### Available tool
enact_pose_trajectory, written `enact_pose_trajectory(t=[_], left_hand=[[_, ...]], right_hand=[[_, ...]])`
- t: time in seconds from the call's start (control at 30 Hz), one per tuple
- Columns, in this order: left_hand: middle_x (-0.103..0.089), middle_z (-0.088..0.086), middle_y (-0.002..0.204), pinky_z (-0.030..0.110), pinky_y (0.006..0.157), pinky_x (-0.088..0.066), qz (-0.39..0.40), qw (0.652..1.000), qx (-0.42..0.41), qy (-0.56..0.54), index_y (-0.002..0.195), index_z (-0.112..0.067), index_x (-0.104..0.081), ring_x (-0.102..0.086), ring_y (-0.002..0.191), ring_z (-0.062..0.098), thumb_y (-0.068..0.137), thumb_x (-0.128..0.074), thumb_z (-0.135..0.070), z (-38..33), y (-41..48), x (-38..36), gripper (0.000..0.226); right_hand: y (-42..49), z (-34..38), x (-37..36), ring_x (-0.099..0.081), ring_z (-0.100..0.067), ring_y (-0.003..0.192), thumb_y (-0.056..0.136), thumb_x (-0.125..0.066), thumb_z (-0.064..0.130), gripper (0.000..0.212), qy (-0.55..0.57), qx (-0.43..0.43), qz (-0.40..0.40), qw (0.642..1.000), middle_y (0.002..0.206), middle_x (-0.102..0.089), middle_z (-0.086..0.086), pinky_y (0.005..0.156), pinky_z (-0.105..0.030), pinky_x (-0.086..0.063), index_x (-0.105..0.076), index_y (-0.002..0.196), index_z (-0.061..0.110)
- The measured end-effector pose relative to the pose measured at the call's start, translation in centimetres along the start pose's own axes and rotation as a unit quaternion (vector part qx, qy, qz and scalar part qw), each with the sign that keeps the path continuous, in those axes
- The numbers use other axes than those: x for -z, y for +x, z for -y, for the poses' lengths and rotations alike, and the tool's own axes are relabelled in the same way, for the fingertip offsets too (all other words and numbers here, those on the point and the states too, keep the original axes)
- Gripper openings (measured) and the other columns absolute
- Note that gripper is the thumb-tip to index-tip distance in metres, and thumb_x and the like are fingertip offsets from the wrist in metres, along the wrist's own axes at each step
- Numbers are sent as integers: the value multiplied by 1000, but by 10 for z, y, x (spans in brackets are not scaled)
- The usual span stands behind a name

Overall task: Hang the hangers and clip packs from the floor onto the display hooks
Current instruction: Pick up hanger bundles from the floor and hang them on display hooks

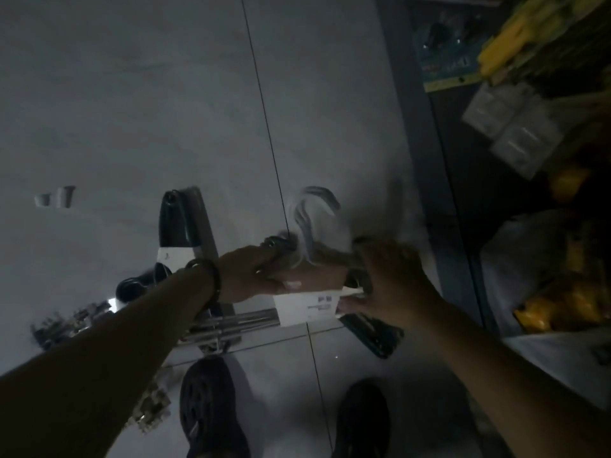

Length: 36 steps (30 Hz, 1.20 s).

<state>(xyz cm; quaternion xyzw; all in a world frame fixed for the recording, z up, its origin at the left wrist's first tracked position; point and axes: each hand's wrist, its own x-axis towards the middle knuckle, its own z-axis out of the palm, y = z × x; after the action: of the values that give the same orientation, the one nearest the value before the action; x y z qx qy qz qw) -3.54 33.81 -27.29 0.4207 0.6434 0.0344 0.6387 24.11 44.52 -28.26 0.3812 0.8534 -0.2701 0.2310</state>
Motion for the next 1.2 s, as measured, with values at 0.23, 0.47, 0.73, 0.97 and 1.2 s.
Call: enact_pose_trajectory(t=[0.23, 0.47, 0.73, 0.97, 1.2], left_hand=[[-49, -16, 153, 53, 113, -24, -88, 937, 9, 339, 145, -51, -44, -39, 144, 20, 92, -57, -66, -17, 53, -58, 57], [-45, 7, 131, 41, 93, -40, -454, 857, 188, -155, 131, -21, -41, -47, 119, 29, 79, -80, -58, 0, 76, -187, 74], [-63, 9, 137, 34, 75, -48, -200, 779, 186, -565, 140, -12, -55, -61, 101, 19, 94, -69, -49, 18, 143, -224, 61], [-71, 10, 119, 41, 83, -51, -199, 684, 153, -685, 122, -22, -68, -65, 110, 30, 92, -65, -54, 22, 147, -235, 44], [-71, 21, 129, 65, 108, -48, -200, 718, 56, -665, 136, -6, -63, -63, 122, 49, 93, -70, -34, 27, 122, -216, 51]], right_hand=[[-21, -59, -84, -64, 11, 83, 92, -70, 57, 25, 253, -27, 36, 966, 99, -72, 19, 69, -16, -49, -54, 108, 46], [4, -78, -132, -55, -25, 57, 106, -48, 52, 42, 349, -159, 14, 923, 68, -52, -11, 58, -39, -46, -54, 86, 15], [20, -82, -176, -63, -19, 79, 103, -47, 58, 36, 375, -139, 8, 916, 89, -66, -8, 74, -38, -52, -60, 97, 25], [29, -46, -189, -73, -1, 90, 67, -67, 83, 56, 522, -200, 7, 829, 93, -73, 21, 69, -19, -52, -68, 109, 46], [-5, -34, -186, -71, -6, 84, 88, -81, 42, 24, 489, -170, -39, 855, 88, -76, 10, 72, -21, -53, -78, 100, 21]])
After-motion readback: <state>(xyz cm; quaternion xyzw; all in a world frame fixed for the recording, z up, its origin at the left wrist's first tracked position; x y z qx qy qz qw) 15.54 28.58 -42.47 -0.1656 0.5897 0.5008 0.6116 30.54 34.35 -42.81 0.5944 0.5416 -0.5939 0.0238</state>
